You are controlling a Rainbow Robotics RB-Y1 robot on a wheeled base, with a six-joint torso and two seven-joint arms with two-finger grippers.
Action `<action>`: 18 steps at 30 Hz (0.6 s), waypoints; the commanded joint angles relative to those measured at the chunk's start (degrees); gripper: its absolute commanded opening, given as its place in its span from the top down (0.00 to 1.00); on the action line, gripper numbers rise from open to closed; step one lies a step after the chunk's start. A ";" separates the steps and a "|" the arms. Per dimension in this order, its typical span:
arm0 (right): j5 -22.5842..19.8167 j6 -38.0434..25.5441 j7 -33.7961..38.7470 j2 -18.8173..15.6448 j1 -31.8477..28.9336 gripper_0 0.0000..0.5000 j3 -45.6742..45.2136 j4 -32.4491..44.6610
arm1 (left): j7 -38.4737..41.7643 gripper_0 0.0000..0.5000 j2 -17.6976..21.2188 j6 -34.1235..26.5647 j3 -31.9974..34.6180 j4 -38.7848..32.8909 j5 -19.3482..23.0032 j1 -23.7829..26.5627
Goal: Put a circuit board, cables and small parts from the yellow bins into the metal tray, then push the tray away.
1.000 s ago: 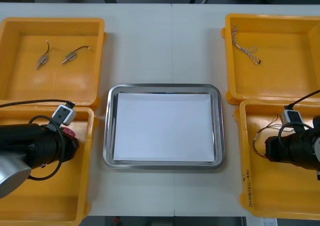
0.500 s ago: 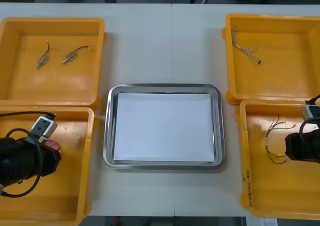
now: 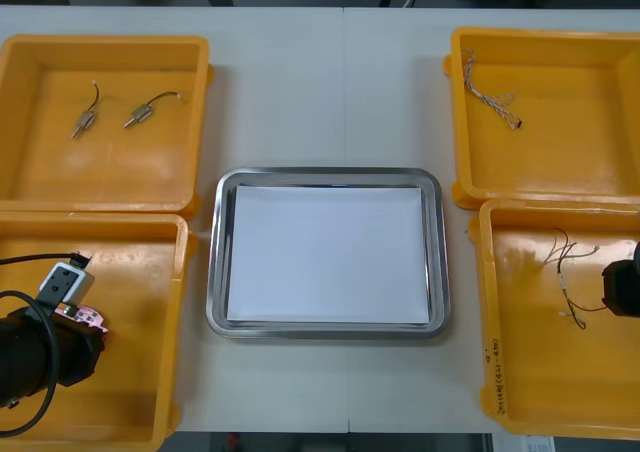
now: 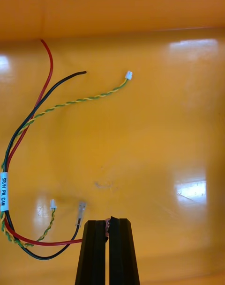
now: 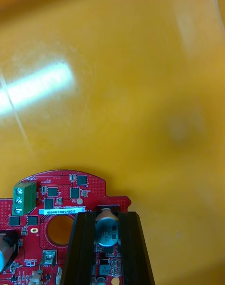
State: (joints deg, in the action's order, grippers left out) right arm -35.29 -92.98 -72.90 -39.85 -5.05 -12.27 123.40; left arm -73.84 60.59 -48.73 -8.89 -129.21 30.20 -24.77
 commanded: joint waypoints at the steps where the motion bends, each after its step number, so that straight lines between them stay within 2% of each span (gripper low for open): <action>1: -1.01 -0.36 -1.89 -2.86 -2.59 1.00 -2.58 1.93 | -1.05 1.00 2.17 1.10 1.33 -1.75 -0.58 -2.74; 6: -2.86 -0.28 -2.51 -4.44 -3.83 1.00 -2.67 1.93 | -1.49 1.00 2.17 1.71 1.15 -1.40 -1.02 -3.35; 11: -4.27 -0.19 -3.04 -5.15 -4.88 1.00 -2.76 2.11 | -1.75 1.00 2.17 5.84 0.10 0.97 -1.90 -3.27; 18: -4.88 1.66 -3.92 -6.64 -8.22 1.00 -2.67 3.69 | -2.01 1.00 2.17 6.11 0.01 1.33 -1.02 -3.00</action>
State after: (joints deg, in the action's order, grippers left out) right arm -39.49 -92.42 -73.60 -43.54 -10.43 -13.23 124.64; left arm -73.86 60.59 -43.30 -8.89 -127.57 28.93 -26.41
